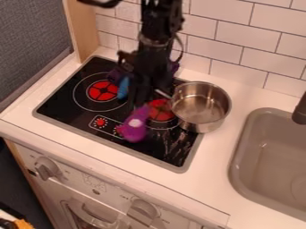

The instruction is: Put the purple object into the silver saucepan

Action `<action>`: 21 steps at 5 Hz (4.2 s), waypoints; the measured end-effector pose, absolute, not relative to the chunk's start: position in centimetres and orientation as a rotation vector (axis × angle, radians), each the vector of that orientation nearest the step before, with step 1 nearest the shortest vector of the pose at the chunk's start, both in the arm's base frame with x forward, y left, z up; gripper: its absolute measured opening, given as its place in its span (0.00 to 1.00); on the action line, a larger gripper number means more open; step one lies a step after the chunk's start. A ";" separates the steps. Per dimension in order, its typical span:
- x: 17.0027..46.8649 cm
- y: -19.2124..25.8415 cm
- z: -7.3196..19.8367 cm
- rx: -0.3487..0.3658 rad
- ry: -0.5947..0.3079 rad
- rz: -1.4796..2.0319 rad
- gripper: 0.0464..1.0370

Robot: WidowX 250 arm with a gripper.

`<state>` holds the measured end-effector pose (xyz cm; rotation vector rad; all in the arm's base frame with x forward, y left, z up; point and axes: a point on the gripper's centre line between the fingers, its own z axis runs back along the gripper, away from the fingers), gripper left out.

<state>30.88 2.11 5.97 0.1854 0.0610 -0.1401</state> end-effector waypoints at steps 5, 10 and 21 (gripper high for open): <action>30.3 1.8 1.6 0.035 0.145 -0.142 0.97; 30.4 2.4 0.7 0.046 0.242 -0.090 0.50; 30.3 -3.2 8.9 0.122 0.001 -0.183 0.96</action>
